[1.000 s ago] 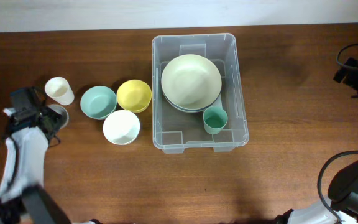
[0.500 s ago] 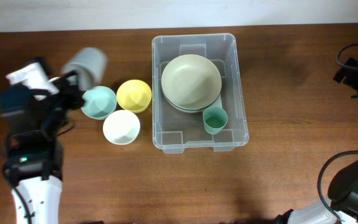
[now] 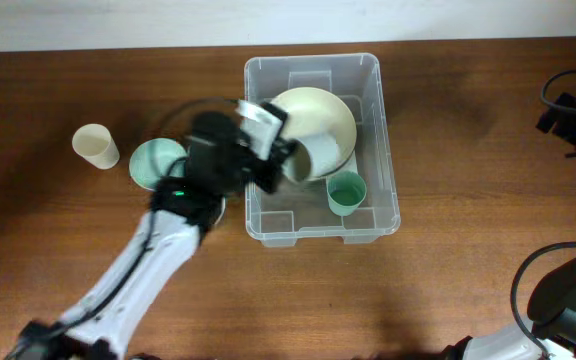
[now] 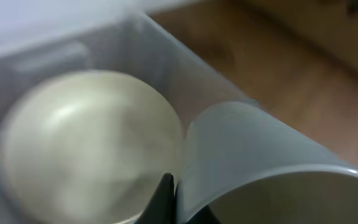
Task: Pack container
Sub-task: 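Lower the grey cup into the mint cup in the container, then move the left gripper back to the white cup, then grasp the white cup rim with the left gripper and lift, then lower the white cup into the stacked cups and release, then move the left gripper to the mint bowl's rim, then grasp the mint bowl rim with the left gripper and lift, then place the mint bowl in the container's front left area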
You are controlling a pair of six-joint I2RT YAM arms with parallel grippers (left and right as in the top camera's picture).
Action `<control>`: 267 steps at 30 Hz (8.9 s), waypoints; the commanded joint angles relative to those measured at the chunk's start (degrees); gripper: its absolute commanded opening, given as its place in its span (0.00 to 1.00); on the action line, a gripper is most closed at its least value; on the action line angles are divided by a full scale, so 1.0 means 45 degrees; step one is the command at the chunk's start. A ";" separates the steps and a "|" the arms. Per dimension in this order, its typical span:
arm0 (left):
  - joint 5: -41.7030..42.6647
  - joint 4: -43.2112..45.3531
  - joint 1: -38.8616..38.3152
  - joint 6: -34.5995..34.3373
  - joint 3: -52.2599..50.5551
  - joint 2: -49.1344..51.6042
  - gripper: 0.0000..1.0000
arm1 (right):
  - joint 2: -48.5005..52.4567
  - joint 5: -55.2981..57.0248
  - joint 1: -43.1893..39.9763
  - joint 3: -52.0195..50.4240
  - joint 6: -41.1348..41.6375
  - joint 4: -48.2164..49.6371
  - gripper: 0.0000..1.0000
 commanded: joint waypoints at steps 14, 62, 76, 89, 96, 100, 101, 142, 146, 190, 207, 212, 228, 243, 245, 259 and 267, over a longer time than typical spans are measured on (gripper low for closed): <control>-0.6266 -0.0068 -0.3861 0.3837 0.0427 0.1151 0.01 | -0.0306 0.0112 -0.0024 0.0194 0.0049 0.0024 0.99; -0.7048 -0.3677 0.3045 -0.1423 0.3060 0.1394 0.72 | -0.0306 0.0112 -0.0024 0.0194 0.0049 0.0024 0.99; -0.5785 -0.6251 0.7359 -0.3429 0.3060 0.1569 0.68 | -0.0306 0.0112 -0.0024 0.0194 0.0049 0.0024 0.99; -0.4804 -0.5479 0.9632 -0.4901 0.3060 0.2696 0.70 | -0.0306 0.0112 -0.0024 0.0194 0.0049 0.0029 0.99; -0.4794 -0.4075 0.9938 -0.6139 0.3060 0.4969 0.71 | -0.0306 0.0112 -0.0024 0.0194 0.0049 0.0024 0.99; -0.5221 -0.3575 1.0025 -0.6130 0.3060 0.5542 0.75 | -0.0306 0.0112 -0.0024 0.0194 0.0049 0.0024 0.99; -0.5416 -0.3575 1.0025 -0.6130 0.3060 0.5707 0.75 | -0.0306 0.0112 -0.0024 0.0194 0.0049 0.0024 0.99; 0.0155 -0.6431 0.0767 0.0855 0.5430 0.2565 0.01 | -0.0306 0.0112 -0.0024 0.0194 0.0049 0.0024 0.99; -0.2438 -0.7378 -0.1413 0.0855 0.5416 0.2735 0.01 | -0.0306 0.0112 -0.0024 0.0194 0.0049 0.0024 0.99; -0.6742 -0.7310 0.1302 -0.3264 0.5965 0.2628 0.65 | -0.0306 0.0112 -0.0024 0.0194 0.0049 0.0024 0.99; -0.4396 -0.9836 0.7218 -0.4561 0.5819 0.6683 0.78 | -0.0306 0.0112 -0.0024 0.0194 0.0049 0.0029 0.99; -0.4391 -0.9879 0.7266 -0.4566 0.5819 0.8267 0.77 | -0.0306 0.0112 -0.0024 0.0194 0.0049 0.0024 0.99; -0.4478 -1.0020 0.8301 -0.4221 0.5824 0.4745 0.01 | -0.0306 0.0112 -0.0024 0.0194 0.0049 0.0024 0.99; -0.4954 -1.0914 0.1083 -0.4221 0.5804 0.1642 0.00 | -0.0306 0.0112 -0.0024 0.0194 0.0049 0.0024 0.99; -0.4983 -1.1210 0.0369 -0.4221 0.5795 0.1753 0.01 | -0.0306 0.0112 -0.0024 0.0194 0.0049 0.0024 0.99; -0.6363 -1.1710 -0.1632 -0.4231 0.5795 0.3220 0.10 | -0.0306 0.0112 -0.0024 0.0194 0.0049 0.0024 0.99; -0.6358 -1.1361 -0.0743 -0.4231 0.6305 0.3133 0.84 | -0.0306 0.0112 -0.0024 0.0194 0.0049 0.0029 0.99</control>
